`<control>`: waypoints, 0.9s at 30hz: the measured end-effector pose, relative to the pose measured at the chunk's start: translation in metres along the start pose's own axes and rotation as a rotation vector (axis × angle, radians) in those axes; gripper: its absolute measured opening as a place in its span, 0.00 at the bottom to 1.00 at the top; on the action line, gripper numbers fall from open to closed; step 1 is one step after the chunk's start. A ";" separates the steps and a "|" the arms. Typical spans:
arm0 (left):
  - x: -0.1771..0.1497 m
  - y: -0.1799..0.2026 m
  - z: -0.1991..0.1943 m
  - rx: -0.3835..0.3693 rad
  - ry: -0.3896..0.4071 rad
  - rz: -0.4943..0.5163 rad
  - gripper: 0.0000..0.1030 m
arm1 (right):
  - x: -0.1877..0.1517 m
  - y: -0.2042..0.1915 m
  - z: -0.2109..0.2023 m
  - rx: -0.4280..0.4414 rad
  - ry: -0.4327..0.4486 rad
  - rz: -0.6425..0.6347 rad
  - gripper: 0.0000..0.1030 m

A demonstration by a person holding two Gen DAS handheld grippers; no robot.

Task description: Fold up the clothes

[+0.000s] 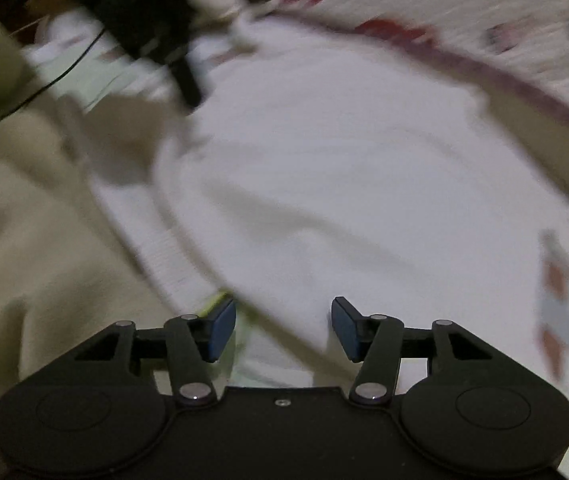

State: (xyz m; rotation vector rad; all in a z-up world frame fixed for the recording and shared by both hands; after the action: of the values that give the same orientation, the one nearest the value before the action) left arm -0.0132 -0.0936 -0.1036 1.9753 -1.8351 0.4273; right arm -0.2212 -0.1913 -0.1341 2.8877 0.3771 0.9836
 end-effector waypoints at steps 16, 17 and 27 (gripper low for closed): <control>0.002 0.057 0.052 -0.213 0.003 0.113 0.43 | 0.017 0.088 0.045 -0.032 0.130 0.317 0.11; 0.003 0.055 0.055 -0.192 0.005 0.112 0.44 | 0.017 0.091 0.052 -0.043 0.121 0.322 0.11; 0.001 0.004 0.075 -0.013 -0.024 -0.096 0.32 | 0.001 0.080 -0.009 -0.126 0.224 0.423 0.28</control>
State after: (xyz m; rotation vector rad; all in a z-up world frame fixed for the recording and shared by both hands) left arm -0.0209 -0.1319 -0.1682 2.0575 -1.7438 0.3630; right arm -0.2096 -0.2687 -0.1150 2.8032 -0.2933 1.3380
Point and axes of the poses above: each gripper's, at about its wrist camera, not at the fingertips, and z roughly the way its jaws point, y to its right, x to its top, the point moved 3 cm from there along z, roughly the way its jaws point, and after that the axes turned 4 degrees about y, right-handed, at the moved point
